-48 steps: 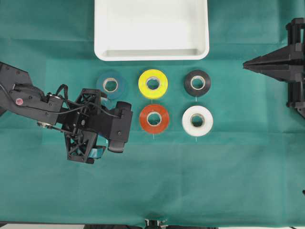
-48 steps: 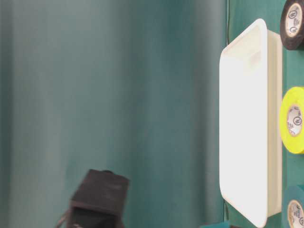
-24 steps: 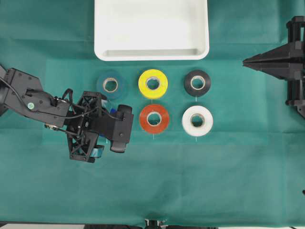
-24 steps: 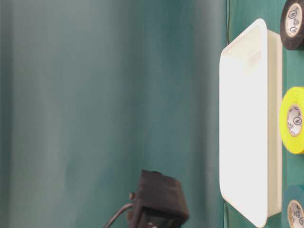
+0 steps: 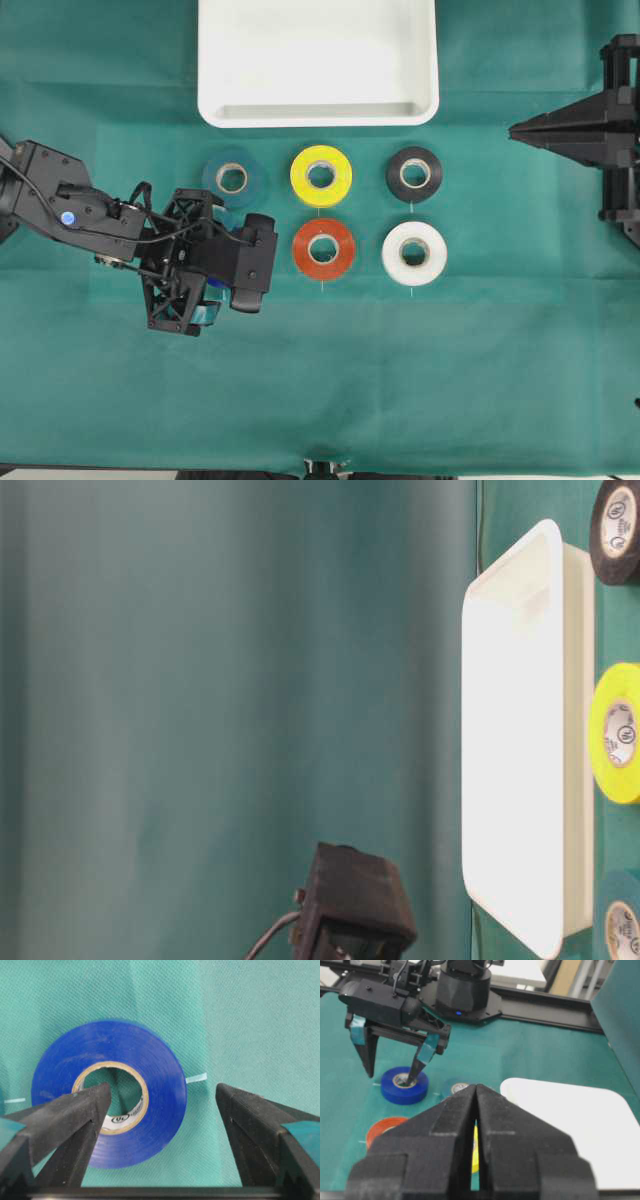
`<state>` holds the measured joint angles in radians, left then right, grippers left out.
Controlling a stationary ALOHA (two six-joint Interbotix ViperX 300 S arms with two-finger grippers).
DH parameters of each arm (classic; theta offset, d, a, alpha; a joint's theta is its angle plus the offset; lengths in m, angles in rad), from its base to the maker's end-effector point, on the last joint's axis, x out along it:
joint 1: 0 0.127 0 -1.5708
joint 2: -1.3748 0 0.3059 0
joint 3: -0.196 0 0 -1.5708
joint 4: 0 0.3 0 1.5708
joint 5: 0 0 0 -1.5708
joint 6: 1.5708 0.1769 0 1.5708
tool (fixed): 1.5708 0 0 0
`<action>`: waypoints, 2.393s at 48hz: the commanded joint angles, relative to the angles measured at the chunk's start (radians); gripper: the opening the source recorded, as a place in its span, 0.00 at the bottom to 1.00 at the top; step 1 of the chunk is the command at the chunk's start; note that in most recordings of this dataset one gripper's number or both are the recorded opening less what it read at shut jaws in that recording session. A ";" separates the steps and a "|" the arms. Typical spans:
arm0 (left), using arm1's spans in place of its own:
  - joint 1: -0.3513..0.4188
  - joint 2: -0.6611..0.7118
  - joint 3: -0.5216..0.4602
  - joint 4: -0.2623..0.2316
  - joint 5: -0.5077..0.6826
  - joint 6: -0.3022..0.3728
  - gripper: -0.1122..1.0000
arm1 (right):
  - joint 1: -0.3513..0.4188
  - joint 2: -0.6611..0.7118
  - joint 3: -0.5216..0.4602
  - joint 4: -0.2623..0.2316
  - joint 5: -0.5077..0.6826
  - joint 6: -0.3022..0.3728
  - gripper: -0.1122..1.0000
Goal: Place the tape from the fixed location into the white case.
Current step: 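Lower the left gripper with one finger into the blue roll's hole, then close the left gripper on the blue roll's rim, then lift the blue roll with the left gripper and carry it upward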
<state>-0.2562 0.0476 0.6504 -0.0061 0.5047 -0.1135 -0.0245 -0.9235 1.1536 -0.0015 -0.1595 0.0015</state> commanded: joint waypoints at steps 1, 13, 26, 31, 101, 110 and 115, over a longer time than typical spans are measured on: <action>0.008 -0.005 -0.005 0.002 -0.002 -0.002 0.99 | -0.002 0.006 -0.017 0.000 -0.003 -0.002 0.10; 0.003 0.009 -0.009 0.002 -0.009 -0.002 0.99 | -0.002 0.006 -0.017 0.000 -0.003 -0.002 0.11; 0.003 0.009 -0.012 0.003 -0.006 0.000 0.81 | -0.002 0.006 -0.017 0.000 -0.003 -0.002 0.11; 0.003 0.009 -0.015 0.003 -0.005 0.000 0.55 | -0.002 0.006 -0.017 -0.002 -0.003 -0.002 0.11; 0.000 -0.095 -0.167 0.002 0.230 -0.002 0.32 | -0.002 0.006 -0.020 0.000 0.000 0.000 0.11; 0.000 -0.146 -0.216 0.003 0.304 -0.002 0.32 | -0.002 0.005 -0.020 0.000 0.000 0.000 0.10; 0.000 -0.176 -0.249 0.003 0.347 -0.002 0.32 | -0.002 0.005 -0.020 -0.002 0.000 0.000 0.10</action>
<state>-0.2546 -0.0782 0.4495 -0.0031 0.8268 -0.1166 -0.0245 -0.9235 1.1551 -0.0031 -0.1565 0.0015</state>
